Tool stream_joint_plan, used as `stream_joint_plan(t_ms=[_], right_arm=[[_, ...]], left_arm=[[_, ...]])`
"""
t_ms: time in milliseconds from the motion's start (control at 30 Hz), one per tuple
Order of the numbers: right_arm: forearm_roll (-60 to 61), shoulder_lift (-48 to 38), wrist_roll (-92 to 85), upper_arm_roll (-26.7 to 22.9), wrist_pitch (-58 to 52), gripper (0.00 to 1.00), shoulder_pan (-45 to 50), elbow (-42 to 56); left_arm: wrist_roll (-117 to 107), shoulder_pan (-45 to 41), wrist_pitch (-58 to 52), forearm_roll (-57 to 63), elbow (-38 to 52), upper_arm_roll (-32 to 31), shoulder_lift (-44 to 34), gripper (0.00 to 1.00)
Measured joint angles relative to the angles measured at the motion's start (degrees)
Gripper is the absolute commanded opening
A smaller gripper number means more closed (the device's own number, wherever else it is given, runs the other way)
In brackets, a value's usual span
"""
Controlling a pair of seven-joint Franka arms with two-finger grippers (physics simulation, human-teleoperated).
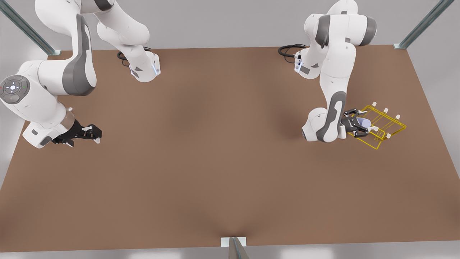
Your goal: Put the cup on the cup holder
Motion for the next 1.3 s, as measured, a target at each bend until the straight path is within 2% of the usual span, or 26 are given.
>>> stream_joint_plan(t_ms=[167, 233, 300, 367, 433, 533, 600, 633, 767, 933, 1300], right_arm=[[0.01, 0.0, -0.01, -0.01, -0.08, 1.0, 0.04, -0.03], [0.02, 0.0, -0.01, 0.0, -0.08, 1.0, 0.09, 0.02], [0.02, 0.0, -0.01, 0.0, -0.07, 1.0, 0.13, 0.03], [0.03, 0.0, -0.02, 0.05, -0.06, 1.0, 0.12, 0.03], [0.04, -0.03, -0.02, 0.07, -0.03, 1.0, 0.19, 0.03], [0.05, -0.1, -0.03, 0.07, -0.05, 1.0, 0.32, 0.03], [0.05, -0.24, -0.04, 0.07, -0.12, 1.0, 0.37, 0.09], [0.05, -0.29, -0.04, 0.08, -0.15, 1.0, 0.38, 0.13], [0.06, -0.35, -0.06, 0.08, -0.26, 1.0, 0.37, 0.13], [0.06, -0.34, -0.06, 0.08, -0.31, 1.0, 0.37, 0.2], [0.13, -0.09, -0.06, 0.08, -0.16, 1.0, 0.36, 0.13]], left_arm=[[0.5, -0.58, -4.31, -8.33, -0.46, -13.65, -4.88, 1.0], [1.09, -0.42, -6.6, -13.67, 3.72, -21.43, -6.67, 1.0], [2.51, -0.51, -9.33, -20.59, 17.83, -27.3, -7.65, 1.0], [5.9, 0.8, -11.53, -26.63, 34.03, -28.99, -8.51, 1.0], [11.42, 3.96, -12.98, -31.9, 44.79, -29.57, -9.72, 1.0], [25.31, 14.48, -13.72, -41.16, 51.02, -30.74, -14.88, 1.0], [39.35, 19.03, -13.8, -49.58, 54.55, -21.9, -15.15, 1.0], [46.37, 21.47, -13.6, -53.1, 55.63, -20.54, -14.9, 1.0], [69.04, 23.2, -10.09, -59.51, 56.6, -21.84, -14.56, 1.0], [91.15, 23.86, -7.12, -61.9, 57.12, -21.93, -13.5, 1.0], [122.55, 23.82, -4.4, -62.52, 57.39, -21.9, -12.8, 1.0]])
